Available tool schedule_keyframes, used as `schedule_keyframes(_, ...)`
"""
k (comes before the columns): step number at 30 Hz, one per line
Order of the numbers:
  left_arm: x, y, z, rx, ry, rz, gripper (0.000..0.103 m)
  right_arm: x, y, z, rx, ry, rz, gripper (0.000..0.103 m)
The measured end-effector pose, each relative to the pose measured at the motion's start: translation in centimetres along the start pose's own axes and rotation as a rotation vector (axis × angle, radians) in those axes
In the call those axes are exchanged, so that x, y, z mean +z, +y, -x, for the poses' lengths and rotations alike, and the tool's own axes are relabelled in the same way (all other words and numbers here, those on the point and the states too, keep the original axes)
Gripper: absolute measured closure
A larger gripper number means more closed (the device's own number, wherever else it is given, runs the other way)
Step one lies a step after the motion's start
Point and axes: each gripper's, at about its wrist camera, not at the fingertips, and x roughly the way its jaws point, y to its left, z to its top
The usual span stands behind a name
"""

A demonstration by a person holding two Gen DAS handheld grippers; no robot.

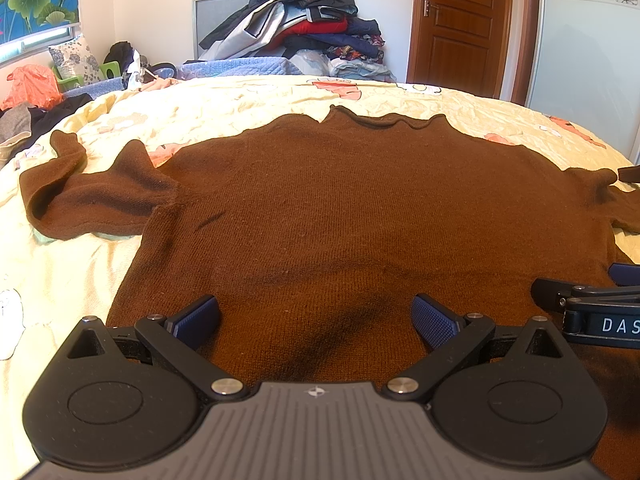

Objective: Fold small clothes

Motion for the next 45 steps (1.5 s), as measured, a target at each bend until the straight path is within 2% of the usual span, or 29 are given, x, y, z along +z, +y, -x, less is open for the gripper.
schedule_keyframes(11, 0.0, 0.0, 0.0, 0.001, 0.0, 0.0, 0.0, 0.0, 0.0, 0.0, 0.001, 0.002, 0.001, 0.0)
schedule_keyframes(14, 0.0, 0.1, 0.0, 0.0, 0.0, 0.0, 0.0, 0.9, -0.6, 0.3, 0.056, 0.049, 0.012, 0.0)
schedule_keyframes(15, 0.0, 0.1, 0.0, 0.0, 0.0, 0.0, 0.0, 1.5, -1.4, 0.6, 0.081, 0.059, -0.024, 0.0)
schedule_keyframes(17, 0.0, 0.1, 0.0, 0.0, 0.0, 0.0, 0.0, 2.4, -3.6, 1.7, 0.139, 0.013, -0.133, 0.0)
schedule_keyframes(21, 0.0, 0.1, 0.0, 0.001, 0.0, 0.0, 0.0, 4.3, -11.5, 5.2, 0.22, -0.186, -0.377, 0.0)
schedule_keyframes(24, 0.0, 0.1, 0.0, 0.0, -0.001, 0.0, 0.0, 5.5, -18.6, 5.3, 0.232, -0.188, -0.523, 0.0)
schedule_keyframes(26, 0.0, 0.1, 0.0, 0.0, 0.0, 0.0, 0.0, 5.9, -22.8, 5.2, 0.207, -0.207, -0.575, 0.0)
schedule_keyframes(31, 0.0, 0.1, 0.0, 0.001, 0.0, 0.0, 0.0, 6.6, -31.6, 3.6, 0.079, -0.204, -0.652, 0.0)
schedule_keyframes(34, 0.0, 0.2, 0.0, 0.0, 0.0, 0.0, 0.0, 6.4, -35.3, 1.7, 0.016, -0.201, -0.701, 0.006)
schedule_keyframes(40, 0.0, 0.2, 0.0, 0.001, 0.0, 0.0, 0.0, 6.7, -38.4, -3.7, -0.066, -0.104, -0.666, 0.021)
schedule_keyframes(45, 0.0, 0.2, 0.0, 0.0, 0.0, 0.0, 0.0, 7.7, -39.4, -6.8, -0.052, -0.064, -0.676, 0.034)
